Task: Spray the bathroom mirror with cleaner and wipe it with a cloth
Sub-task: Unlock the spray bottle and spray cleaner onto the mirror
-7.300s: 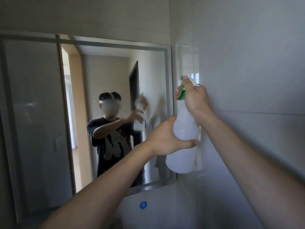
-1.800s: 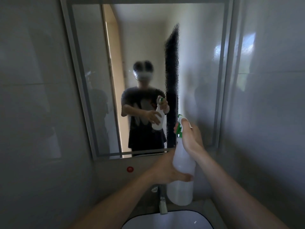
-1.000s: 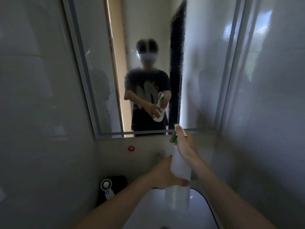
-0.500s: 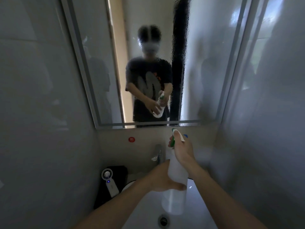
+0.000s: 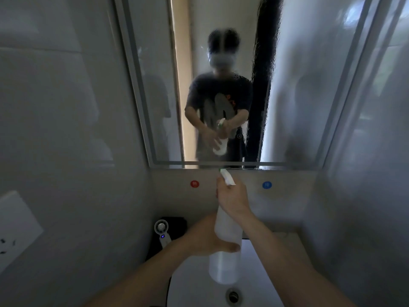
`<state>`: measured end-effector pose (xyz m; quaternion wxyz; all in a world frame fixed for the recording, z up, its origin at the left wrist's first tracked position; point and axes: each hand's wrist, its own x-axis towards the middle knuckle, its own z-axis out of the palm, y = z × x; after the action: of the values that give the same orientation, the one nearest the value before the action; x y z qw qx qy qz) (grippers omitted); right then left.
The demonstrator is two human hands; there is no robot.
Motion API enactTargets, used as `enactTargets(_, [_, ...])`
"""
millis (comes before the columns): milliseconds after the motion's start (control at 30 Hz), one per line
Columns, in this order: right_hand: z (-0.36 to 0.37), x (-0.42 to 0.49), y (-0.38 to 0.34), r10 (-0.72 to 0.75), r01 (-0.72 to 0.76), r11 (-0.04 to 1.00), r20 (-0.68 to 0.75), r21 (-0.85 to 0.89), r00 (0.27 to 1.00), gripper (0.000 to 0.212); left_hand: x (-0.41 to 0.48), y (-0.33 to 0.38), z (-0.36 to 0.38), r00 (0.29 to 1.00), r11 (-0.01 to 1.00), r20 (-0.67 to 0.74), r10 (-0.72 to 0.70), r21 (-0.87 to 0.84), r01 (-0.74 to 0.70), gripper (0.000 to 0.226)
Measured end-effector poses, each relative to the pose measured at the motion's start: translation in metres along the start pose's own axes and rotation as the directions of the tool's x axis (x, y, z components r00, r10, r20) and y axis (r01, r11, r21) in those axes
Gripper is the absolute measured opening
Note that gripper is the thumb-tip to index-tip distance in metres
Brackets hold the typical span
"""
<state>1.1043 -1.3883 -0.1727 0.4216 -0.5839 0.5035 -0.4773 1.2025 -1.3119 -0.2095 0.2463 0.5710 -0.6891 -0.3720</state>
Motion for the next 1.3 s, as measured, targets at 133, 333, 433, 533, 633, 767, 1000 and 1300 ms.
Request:
enactTargets(133, [0.001, -0.002, 0.0, 0.028, -0.027, 0.999, 0.01, -0.03, 1.0, 0.036, 0.0, -0.007, 0.003, 1.0, 1.0, -0.015, -0.014, -0.021, 0.013, 0.065])
enactTargets(333, [0.005, -0.004, -0.002, 0.069, -0.068, 0.997, 0.066, -0.021, 0.995, 0.028, -0.003, -0.015, 0.0, 0.999, 0.999, -0.037, -0.029, -0.03, 0.028, 0.063])
enactTargets(433, [0.01, -0.006, -0.008, 0.062, -0.058, 0.998, 0.097, -0.037, 0.993, 0.027, -0.009, -0.017, -0.007, 0.999, 1.0, -0.043, -0.023, -0.02, 0.022, 0.061])
enactTargets(533, [0.019, -0.008, -0.013, 0.04, -0.038, 0.999, 0.151, -0.021, 0.988, 0.021, -0.014, -0.022, -0.014, 0.998, 0.999, -0.06, -0.029, -0.021, 0.028, 0.064])
enactTargets(633, [0.036, -0.012, -0.014, -0.004, 0.001, 1.0, 0.142, 0.022, 0.99, 0.03, -0.021, -0.03, -0.018, 0.995, 0.998, -0.086, -0.059, -0.021, 0.057, 0.07])
enactTargets(767, [0.057, -0.013, -0.009, 0.044, -0.047, 0.999, 0.162, 0.014, 0.986, 0.031, -0.032, -0.038, -0.02, 0.989, 0.996, -0.119, -0.086, -0.025, 0.083, 0.076])
enactTargets(1000, [0.07, -0.019, -0.008, 0.043, -0.05, 0.998, 0.162, 0.039, 0.986, 0.022, -0.042, -0.051, -0.023, 0.978, 0.99, -0.151, -0.141, -0.023, 0.139, 0.075])
enactTargets(1300, [0.073, -0.016, -0.018, 0.014, -0.013, 1.0, 0.227, -0.003, 0.974, 0.026, -0.043, -0.057, -0.028, 0.965, 0.988, -0.214, -0.152, -0.047, 0.145, 0.073])
